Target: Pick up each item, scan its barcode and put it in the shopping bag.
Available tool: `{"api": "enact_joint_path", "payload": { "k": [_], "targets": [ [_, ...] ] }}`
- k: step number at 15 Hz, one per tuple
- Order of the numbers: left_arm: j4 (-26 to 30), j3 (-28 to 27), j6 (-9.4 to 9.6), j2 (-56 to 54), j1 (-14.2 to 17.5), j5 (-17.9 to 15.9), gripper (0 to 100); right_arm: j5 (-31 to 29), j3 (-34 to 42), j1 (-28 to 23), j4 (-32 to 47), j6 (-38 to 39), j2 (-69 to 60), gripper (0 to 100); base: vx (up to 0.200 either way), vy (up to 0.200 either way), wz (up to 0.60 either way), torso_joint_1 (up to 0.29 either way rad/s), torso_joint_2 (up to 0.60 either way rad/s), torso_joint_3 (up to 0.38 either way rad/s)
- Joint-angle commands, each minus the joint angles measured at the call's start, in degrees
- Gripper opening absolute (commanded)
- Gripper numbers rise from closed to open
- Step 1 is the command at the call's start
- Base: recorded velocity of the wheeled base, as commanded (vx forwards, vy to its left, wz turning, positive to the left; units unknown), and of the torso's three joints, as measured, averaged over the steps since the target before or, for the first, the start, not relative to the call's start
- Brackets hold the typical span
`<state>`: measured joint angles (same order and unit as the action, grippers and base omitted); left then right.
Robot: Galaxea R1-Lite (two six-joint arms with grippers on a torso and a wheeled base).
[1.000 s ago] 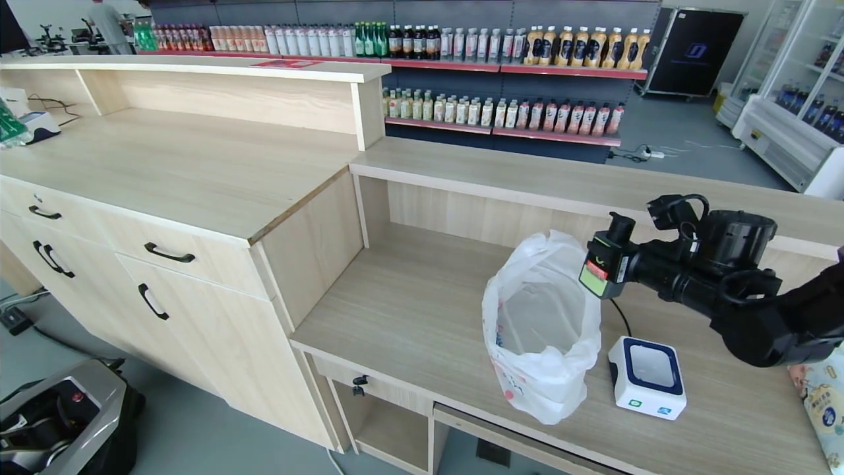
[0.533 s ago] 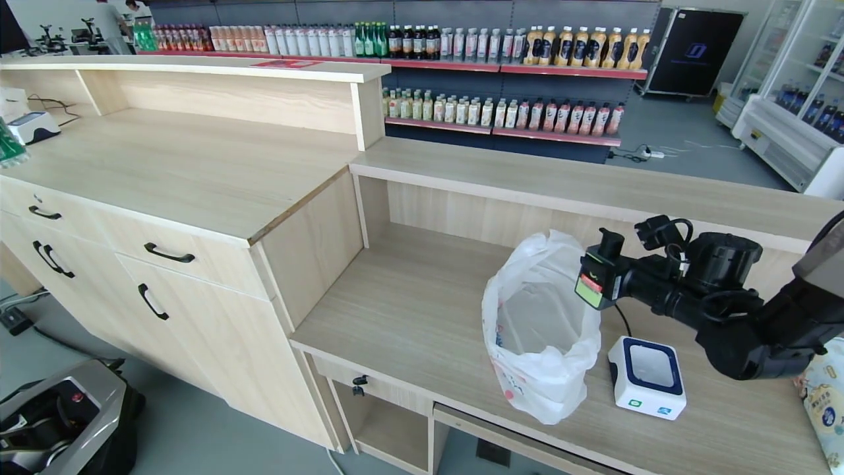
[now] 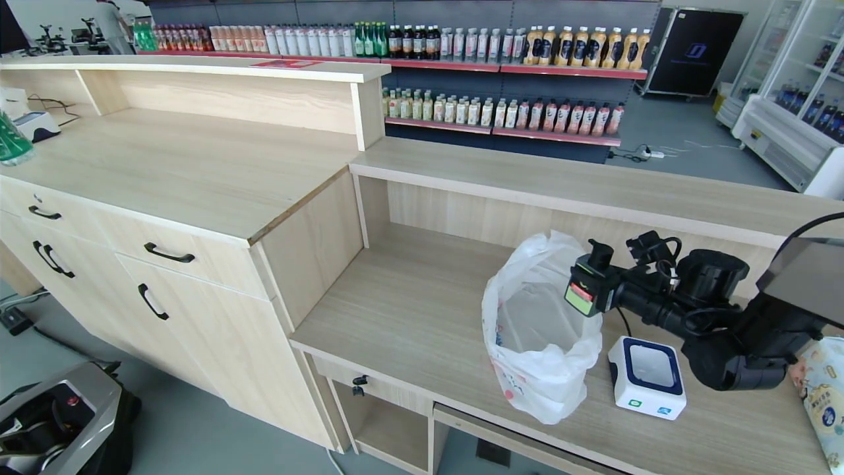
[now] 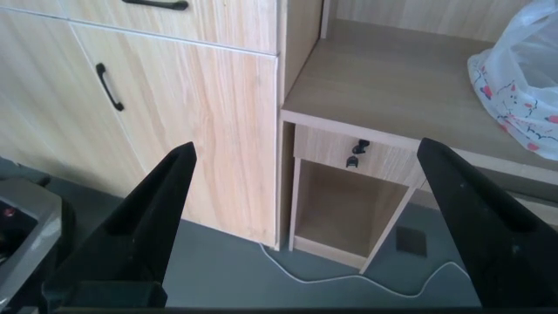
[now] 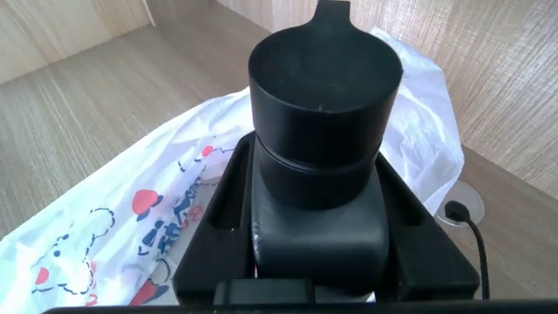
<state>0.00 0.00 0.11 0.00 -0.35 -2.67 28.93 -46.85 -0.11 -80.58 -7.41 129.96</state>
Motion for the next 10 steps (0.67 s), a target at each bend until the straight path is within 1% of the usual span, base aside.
{"api": "enact_joint_path", "payload": {
  "k": [1, 5, 10],
  "targets": [
    [0.0, 0.0, 0.07, 0.09, 0.0, -0.05, 100, 0.87, -1.4, 0.11, -0.54, -0.06, 2.58, 0, 0.0, 0.0, 0.0, 0.0, 0.0, 0.0],
    [0.0, 0.0, -0.02, 0.09, 0.0, 0.03, 100, 4.56, -6.06, 0.37, -1.42, 0.03, 5.3, 0, 0.0, 0.0, 0.0, 0.0, 0.0, 0.0],
    [0.0, 0.0, 0.07, 0.09, 0.0, 0.03, 100, 5.09, -9.93, 1.25, -1.69, 0.03, 9.08, 0, 0.0, 0.0, 0.0, 0.0, 0.0, 0.0]
  ]
}}
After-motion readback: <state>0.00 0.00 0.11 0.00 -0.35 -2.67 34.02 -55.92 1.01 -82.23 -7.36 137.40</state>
